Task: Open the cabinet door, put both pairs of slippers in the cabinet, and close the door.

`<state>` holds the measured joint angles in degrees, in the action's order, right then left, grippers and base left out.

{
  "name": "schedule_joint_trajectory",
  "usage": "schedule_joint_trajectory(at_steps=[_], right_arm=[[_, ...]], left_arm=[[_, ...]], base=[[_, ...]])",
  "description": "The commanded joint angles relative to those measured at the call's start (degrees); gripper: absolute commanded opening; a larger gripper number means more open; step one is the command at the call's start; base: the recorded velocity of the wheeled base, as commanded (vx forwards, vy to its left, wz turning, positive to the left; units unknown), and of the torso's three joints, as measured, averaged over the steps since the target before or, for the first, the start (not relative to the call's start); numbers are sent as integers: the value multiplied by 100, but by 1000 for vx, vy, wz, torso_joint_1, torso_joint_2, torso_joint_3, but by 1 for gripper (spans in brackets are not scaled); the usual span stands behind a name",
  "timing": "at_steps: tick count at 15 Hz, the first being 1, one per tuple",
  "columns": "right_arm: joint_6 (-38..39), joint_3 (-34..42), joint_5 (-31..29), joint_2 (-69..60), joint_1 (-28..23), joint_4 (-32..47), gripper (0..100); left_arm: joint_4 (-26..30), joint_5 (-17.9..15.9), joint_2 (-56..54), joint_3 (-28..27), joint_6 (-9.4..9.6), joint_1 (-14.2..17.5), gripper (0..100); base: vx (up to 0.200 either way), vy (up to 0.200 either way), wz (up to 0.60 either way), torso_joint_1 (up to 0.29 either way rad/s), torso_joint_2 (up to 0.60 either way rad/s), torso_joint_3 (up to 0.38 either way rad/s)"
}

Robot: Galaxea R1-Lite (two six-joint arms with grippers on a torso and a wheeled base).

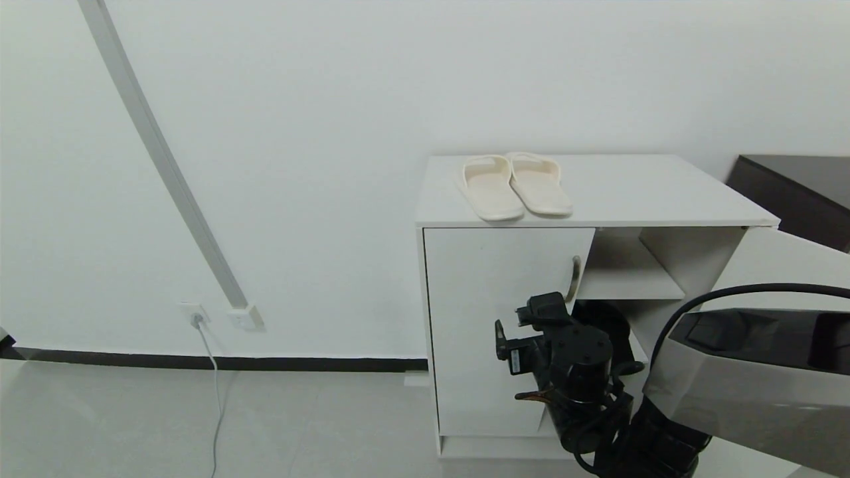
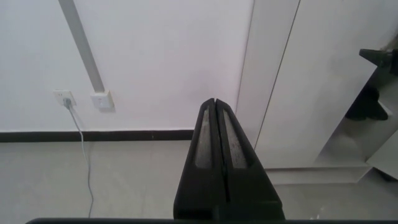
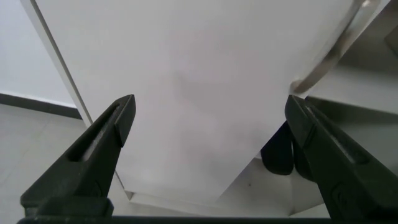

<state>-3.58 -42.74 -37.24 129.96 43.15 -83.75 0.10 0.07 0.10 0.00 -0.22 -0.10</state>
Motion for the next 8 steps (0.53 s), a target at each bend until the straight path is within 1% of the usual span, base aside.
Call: schedule_joint_trajectory(at_steps=[1, 8], right_arm=[[-2, 11, -2, -6, 18, -1, 100], [-2, 82, 6, -50, 44, -36, 100]], left_arm=[[-1, 1, 8, 0, -4, 1, 0], [-1, 1, 8, 0, -22, 1, 0]], base=[[0, 0, 0, 207, -525, -320], [0, 0, 0, 229, -558, -322]])
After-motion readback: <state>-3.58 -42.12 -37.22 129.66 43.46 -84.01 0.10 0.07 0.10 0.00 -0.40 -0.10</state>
